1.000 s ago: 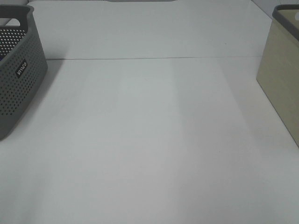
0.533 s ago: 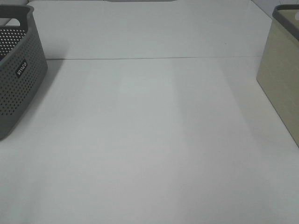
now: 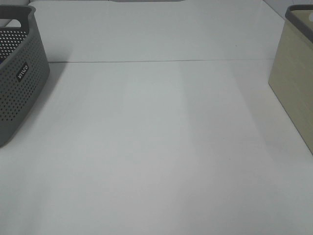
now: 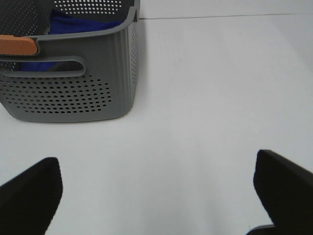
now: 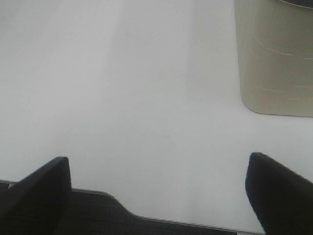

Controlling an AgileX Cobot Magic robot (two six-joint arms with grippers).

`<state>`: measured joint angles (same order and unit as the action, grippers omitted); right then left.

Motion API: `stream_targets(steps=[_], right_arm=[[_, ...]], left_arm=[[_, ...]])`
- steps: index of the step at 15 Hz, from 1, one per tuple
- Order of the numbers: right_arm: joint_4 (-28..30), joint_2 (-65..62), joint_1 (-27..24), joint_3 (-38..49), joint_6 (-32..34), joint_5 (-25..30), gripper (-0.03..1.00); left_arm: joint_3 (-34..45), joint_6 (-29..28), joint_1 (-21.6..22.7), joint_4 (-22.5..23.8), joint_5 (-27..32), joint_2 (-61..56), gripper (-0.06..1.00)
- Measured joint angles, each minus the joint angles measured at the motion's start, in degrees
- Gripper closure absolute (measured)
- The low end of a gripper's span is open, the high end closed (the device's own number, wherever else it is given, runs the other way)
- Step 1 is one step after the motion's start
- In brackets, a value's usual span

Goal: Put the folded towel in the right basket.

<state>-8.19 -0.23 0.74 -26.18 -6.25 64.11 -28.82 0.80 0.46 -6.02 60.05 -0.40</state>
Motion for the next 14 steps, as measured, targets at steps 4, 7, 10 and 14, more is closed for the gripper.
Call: stream_targets(steps=[4, 7, 10, 14], right_arm=[[1.1, 0.0, 1.3, 0.1, -0.2, -0.2, 0.04], [1.1, 0.0, 1.3, 0.1, 0.0, -0.2, 0.04], [1.1, 0.0, 1.3, 0.1, 0.0, -0.2, 0.04], [1.1, 0.0, 1.3, 0.1, 0.0, -0.2, 0.04]], left_arm=[[0.0, 0.0, 0.0, 0.0, 0.0, 0.0, -0.05], [0.0, 0.0, 0.0, 0.0, 0.0, 0.0, -0.05], [0.0, 0.0, 0.0, 0.0, 0.0, 0.0, -0.05], [0.0, 0.0, 0.0, 0.0, 0.0, 0.0, -0.05]])
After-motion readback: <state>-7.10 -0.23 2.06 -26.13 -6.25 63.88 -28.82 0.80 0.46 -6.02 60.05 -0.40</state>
